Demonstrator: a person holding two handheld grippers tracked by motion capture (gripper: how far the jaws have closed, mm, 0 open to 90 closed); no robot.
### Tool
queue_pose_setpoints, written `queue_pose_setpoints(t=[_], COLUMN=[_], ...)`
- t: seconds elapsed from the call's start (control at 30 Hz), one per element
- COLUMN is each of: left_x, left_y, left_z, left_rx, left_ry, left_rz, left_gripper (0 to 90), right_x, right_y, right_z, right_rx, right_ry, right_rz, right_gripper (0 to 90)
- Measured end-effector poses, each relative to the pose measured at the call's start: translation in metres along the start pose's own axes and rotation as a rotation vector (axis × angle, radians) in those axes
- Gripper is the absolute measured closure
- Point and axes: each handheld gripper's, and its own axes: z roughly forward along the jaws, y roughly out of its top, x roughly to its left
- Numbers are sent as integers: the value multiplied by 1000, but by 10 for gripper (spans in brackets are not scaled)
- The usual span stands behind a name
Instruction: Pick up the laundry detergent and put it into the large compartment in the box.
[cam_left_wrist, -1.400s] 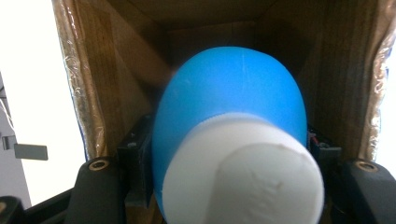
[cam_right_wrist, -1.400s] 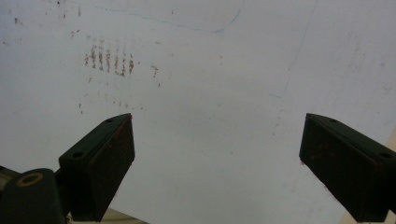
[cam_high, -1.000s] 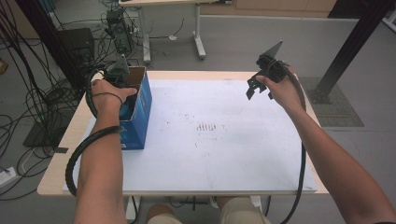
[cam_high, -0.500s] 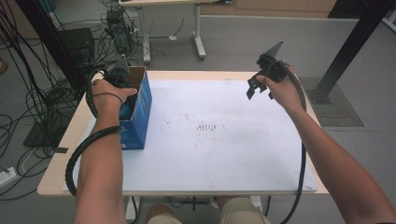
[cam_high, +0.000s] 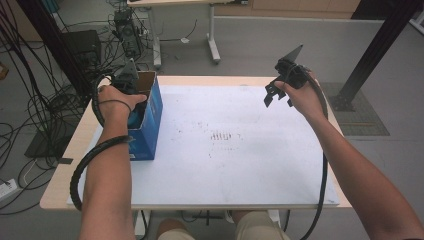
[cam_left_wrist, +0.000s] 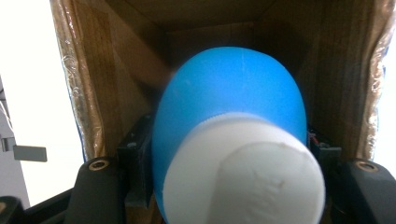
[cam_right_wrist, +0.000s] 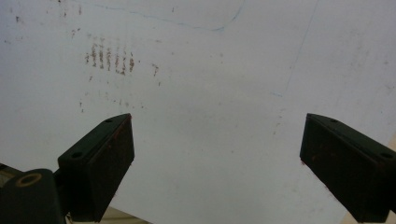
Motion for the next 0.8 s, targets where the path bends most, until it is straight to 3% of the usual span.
queue_pose_setpoints(t=[0.8], left_x=[2], left_y=[0], left_z=[0], left_rx=[1], left_ry=[-5], left_rz=[0], left_gripper=[363], right_x=[-1], right_y=[-1], right_z=[-1], right_rx=[-2], right_ry=[-1], right_rz=[0], right_gripper=[101])
